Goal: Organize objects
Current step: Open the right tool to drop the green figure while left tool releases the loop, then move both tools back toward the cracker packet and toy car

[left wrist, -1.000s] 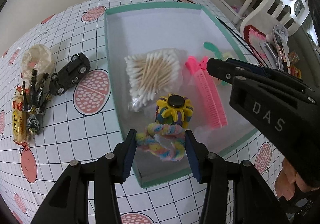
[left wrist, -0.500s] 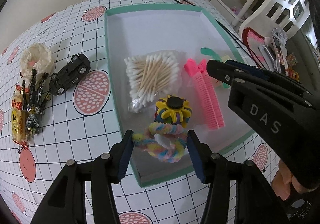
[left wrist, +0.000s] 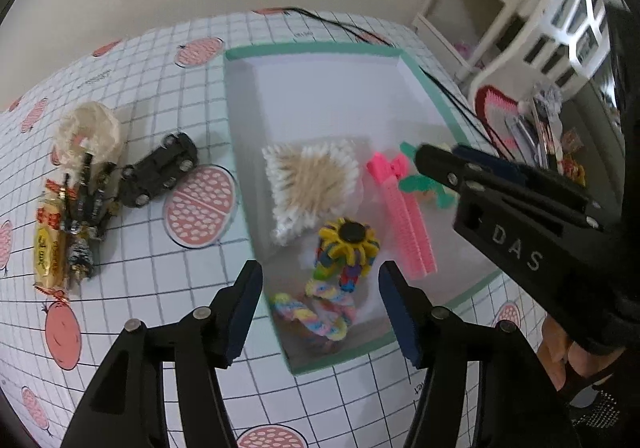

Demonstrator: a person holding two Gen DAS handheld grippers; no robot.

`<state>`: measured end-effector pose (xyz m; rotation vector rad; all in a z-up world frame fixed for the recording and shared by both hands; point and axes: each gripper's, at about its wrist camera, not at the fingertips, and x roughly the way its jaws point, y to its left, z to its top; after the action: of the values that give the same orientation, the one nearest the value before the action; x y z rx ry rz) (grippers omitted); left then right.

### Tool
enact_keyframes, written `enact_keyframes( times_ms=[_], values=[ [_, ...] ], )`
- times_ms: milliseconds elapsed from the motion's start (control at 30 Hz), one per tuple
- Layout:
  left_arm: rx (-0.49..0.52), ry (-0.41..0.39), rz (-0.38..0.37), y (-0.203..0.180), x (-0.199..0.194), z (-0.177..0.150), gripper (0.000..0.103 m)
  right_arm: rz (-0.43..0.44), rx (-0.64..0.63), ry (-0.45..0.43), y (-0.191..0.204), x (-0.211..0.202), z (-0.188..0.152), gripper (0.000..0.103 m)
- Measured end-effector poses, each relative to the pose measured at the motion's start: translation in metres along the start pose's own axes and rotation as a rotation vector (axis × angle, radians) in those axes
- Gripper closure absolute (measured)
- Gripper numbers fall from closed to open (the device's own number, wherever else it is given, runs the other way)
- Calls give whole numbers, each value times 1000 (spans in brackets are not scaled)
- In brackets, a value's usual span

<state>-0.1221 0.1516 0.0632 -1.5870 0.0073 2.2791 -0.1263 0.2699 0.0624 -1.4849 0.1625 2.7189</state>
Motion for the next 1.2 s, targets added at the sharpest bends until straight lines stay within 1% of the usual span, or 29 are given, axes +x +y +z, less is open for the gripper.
enact_keyframes(
  times_ms=[200,300,333,367,400,433,467,533,600,633,667,700,833,967,1133,1200],
  values=[
    [-80,-105,65,19,-16,5,41,0,1,5,0,1,0,69],
    [-115,-117,96,33,-19,9,40,-5,-6,11,1,3,-1,68],
    [-121,-117,110,36,-19,8,40,-8,-5,13,1,3,-1,63],
    [-128,-117,122,38,-19,7,36,-8,-3,15,1,3,-1,59],
    [-138,-116,135,41,-19,7,31,-7,0,16,1,4,-1,51],
    [-149,-116,142,43,-18,7,28,-4,4,17,0,4,-1,46],
    [-158,-116,143,46,-17,7,24,-2,5,16,0,4,-1,45],
    [-175,-127,155,50,-18,7,24,-4,4,14,0,4,-1,37],
    [-185,-140,171,53,-20,6,22,-6,3,13,1,5,-2,32],
    [-187,-144,181,54,-18,7,16,-6,4,14,1,6,-2,29],
    [-188,-149,190,55,-18,7,7,-7,4,15,1,6,-2,26],
    [-187,-156,200,56,-20,6,5,-9,4,16,1,7,-2,22],
    [-184,-163,223,58,-19,7,5,-8,8,14,1,7,-1,12],
    [-175,-155,232,58,-17,6,5,-8,5,16,1,8,-2,8],
    [-188,-155,240,60,-16,6,5,-13,5,14,2,9,-3,0],
    [-192,-153,242,62,-15,6,4,-13,7,14,1,9,-3,0]
  ],
)
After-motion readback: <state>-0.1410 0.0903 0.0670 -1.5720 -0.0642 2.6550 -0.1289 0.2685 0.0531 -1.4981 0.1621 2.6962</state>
